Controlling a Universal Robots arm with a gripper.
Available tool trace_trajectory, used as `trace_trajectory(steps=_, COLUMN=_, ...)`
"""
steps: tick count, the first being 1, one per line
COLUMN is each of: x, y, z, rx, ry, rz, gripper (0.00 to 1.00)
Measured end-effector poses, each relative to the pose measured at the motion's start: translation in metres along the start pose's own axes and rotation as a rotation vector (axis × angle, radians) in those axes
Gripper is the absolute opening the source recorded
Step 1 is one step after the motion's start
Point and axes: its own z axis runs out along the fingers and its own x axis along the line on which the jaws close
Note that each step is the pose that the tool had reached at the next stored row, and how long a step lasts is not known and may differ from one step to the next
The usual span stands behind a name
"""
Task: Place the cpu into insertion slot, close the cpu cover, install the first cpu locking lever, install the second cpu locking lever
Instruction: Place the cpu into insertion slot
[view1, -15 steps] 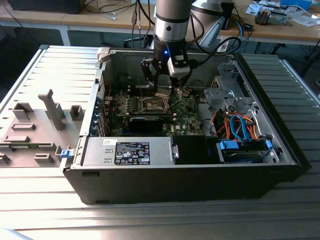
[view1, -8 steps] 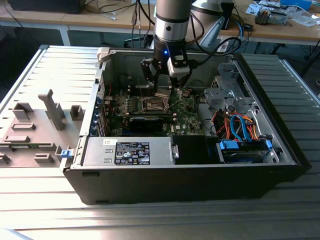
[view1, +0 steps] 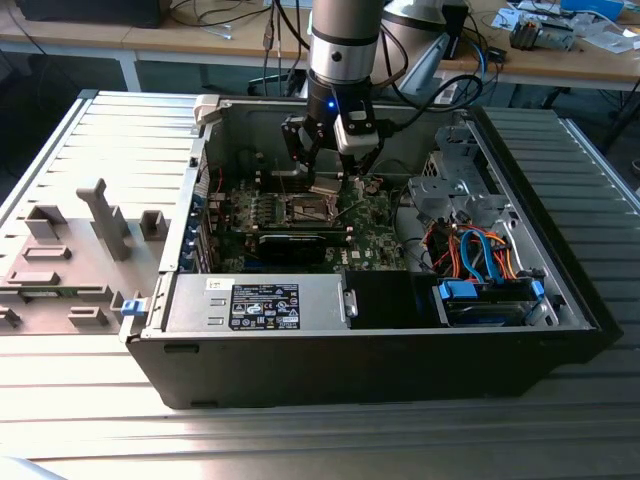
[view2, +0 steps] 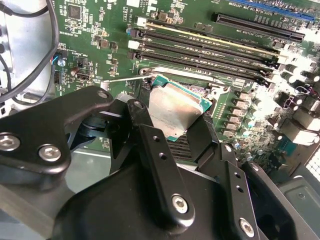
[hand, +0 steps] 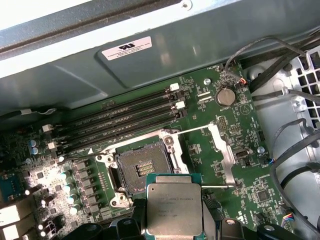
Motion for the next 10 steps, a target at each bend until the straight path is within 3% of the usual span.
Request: trace_trajectory(steps=10, x=0.0000, y=0.0000, z=0.0000, rx=0.0019, ry=-0.0003, rz=0.010, gripper=0.54)
